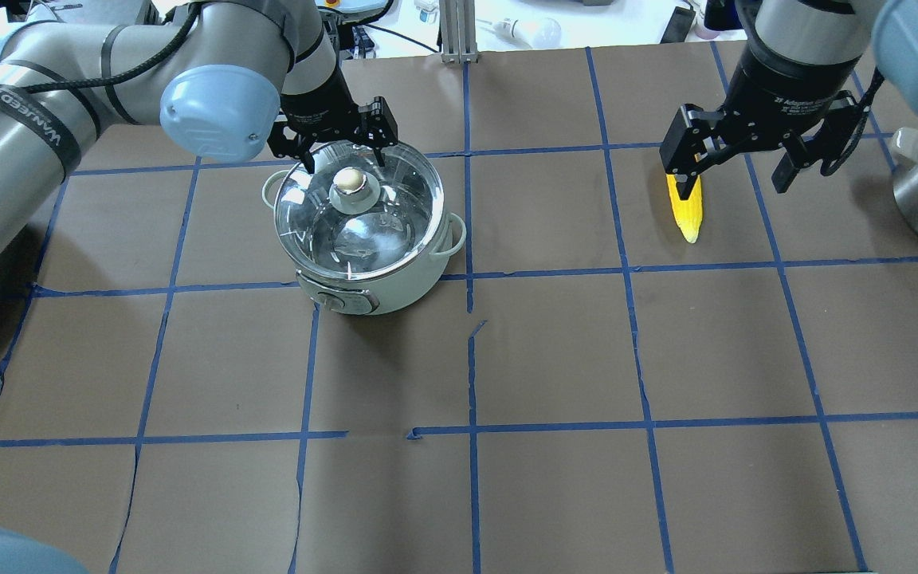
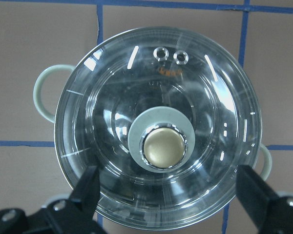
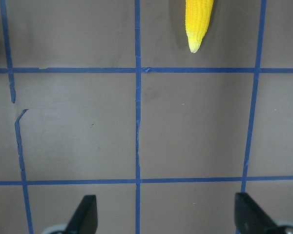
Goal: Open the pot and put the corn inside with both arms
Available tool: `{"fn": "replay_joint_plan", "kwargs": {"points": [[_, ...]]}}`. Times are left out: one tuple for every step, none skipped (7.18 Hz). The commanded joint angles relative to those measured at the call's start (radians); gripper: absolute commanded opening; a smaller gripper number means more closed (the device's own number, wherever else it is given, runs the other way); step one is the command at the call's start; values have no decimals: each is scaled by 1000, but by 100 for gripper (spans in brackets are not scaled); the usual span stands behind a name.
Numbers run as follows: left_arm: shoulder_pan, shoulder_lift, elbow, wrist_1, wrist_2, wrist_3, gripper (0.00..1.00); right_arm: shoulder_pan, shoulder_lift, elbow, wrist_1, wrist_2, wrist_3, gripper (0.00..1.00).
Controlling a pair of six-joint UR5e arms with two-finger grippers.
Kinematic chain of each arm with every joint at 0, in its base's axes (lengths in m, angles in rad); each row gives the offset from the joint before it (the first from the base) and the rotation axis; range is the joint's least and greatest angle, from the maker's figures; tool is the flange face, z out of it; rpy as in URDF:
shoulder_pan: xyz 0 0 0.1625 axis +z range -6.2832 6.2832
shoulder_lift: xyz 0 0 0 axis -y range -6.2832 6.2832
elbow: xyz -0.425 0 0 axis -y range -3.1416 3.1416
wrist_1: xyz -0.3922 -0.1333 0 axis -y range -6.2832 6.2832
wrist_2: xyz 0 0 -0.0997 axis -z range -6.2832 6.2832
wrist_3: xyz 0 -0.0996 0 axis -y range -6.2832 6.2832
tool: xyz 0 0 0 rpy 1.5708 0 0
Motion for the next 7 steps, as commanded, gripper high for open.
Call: {"fn": "replay_joint_plan", "kwargs": {"points": [[0, -26, -2, 21, -1, -12, 98, 2, -3, -7, 0, 1, 7, 100], [0, -30, -19, 20, 2, -7, 98, 0, -2, -9, -9, -2, 19, 100], [0, -30, -28, 23, 2, -7, 98, -8, 7, -7, -21, 2, 19, 100], [0, -30, -27, 23, 3, -7, 97, -44, 35, 1, -56, 18, 18, 100], [0, -30, -33, 23, 3, -10, 92, -114, 84, 1, -64, 22, 15, 100], [0, -28, -36, 21, 3, -26, 86, -153, 134, 4, -148, 29, 6, 100], [0, -27, -36, 21, 2, -39, 82, -152, 190, 5, -230, 29, 4, 100]]}}
